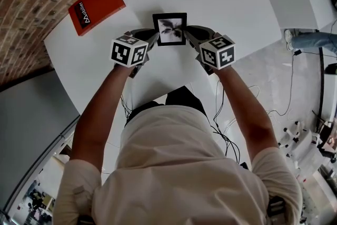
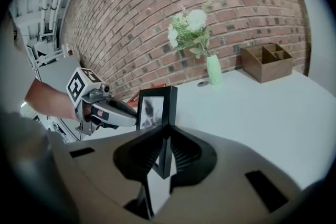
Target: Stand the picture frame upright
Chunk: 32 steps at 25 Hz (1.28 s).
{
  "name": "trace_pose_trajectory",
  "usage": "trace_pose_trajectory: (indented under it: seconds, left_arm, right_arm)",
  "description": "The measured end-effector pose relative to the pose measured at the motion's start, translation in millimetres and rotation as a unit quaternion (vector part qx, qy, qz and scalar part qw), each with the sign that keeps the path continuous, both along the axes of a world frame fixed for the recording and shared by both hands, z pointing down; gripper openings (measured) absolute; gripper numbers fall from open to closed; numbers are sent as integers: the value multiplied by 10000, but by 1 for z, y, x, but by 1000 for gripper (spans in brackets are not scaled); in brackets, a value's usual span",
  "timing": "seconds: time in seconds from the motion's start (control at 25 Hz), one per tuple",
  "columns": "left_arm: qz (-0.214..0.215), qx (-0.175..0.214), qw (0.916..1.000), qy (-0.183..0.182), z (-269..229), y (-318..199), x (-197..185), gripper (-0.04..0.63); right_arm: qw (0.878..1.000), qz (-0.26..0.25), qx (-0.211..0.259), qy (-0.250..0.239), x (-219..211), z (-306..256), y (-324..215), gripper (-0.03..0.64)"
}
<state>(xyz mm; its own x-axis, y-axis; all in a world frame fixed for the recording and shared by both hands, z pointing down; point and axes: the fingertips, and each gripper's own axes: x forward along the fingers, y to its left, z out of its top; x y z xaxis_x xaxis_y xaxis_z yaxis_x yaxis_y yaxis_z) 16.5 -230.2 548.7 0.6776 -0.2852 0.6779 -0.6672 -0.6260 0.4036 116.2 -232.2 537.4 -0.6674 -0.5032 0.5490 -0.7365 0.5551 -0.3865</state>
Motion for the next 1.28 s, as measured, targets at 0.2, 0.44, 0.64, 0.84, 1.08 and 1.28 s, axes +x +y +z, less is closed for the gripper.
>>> trace_pose_trajectory:
  seconds: [0.2, 0.44, 0.64, 0.84, 1.08, 1.28]
  left_arm:
    - [116, 111, 9998, -97, 0, -6, 9, 49]
    - [179, 303, 9992, -202, -2, -21, 17, 48]
    - [240, 434, 9984, -261, -2, -26, 24, 46]
    - [307, 646, 9967, -382, -4, -33, 32, 44]
    - [402, 912, 9938, -494, -10, -48, 36, 44]
    - [408, 1108, 9916, -535, -15, -62, 37, 44]
  right_arm:
    - [9996, -54, 247, 129, 8, -4, -13, 49]
    - [9980, -187, 555, 240, 16, -10, -27, 48]
    - [9966, -243, 709, 351, 22, -10, -33, 48]
    - [9942, -319, 879, 539, 30, -9, -40, 48]
    - [9913, -317, 1091, 662, 35, -11, -53, 44]
    - [9886, -310, 1289, 720, 36, -14, -62, 43]
